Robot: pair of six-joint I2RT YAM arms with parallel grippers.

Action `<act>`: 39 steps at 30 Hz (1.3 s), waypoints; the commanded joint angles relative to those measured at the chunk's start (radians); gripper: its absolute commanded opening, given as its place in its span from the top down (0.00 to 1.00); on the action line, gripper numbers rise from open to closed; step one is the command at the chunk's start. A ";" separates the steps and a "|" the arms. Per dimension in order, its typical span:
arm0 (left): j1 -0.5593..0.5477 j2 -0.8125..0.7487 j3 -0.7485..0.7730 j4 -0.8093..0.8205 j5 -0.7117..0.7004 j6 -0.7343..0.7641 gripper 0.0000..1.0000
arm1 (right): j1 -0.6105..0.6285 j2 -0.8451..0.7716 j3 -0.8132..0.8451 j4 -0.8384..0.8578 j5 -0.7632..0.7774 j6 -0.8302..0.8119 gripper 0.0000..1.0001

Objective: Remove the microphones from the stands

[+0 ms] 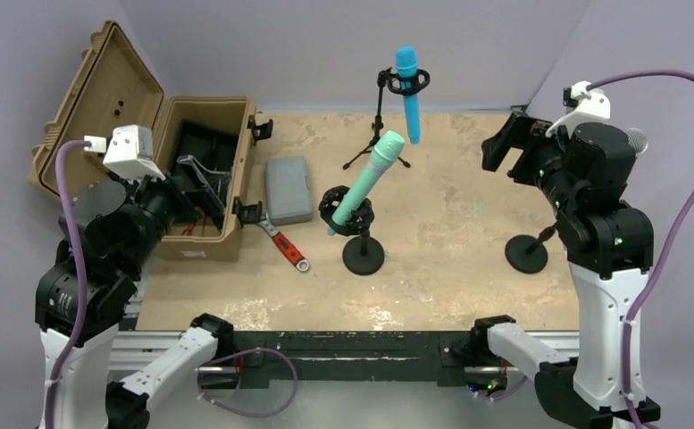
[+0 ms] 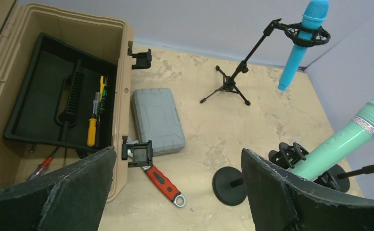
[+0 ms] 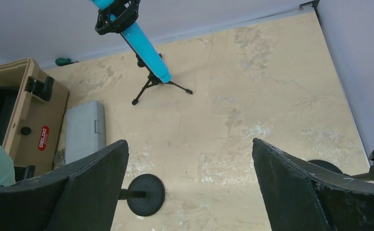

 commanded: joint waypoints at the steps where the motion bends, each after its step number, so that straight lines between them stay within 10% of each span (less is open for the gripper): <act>1: 0.004 0.014 -0.003 0.011 0.075 0.000 0.01 | -0.004 -0.007 -0.018 0.016 -0.016 0.023 0.01; 16: 0.004 0.095 -0.024 0.085 0.381 -0.102 0.00 | -0.004 -0.031 -0.126 0.145 -0.316 0.084 0.01; 27: 0.002 0.122 -0.084 0.174 0.642 -0.175 0.00 | 0.014 -0.095 -0.352 0.693 -0.845 0.343 0.01; 39: -0.059 0.200 -0.080 0.276 0.762 -0.222 0.00 | 0.293 -0.017 -0.410 0.743 -0.645 0.406 0.06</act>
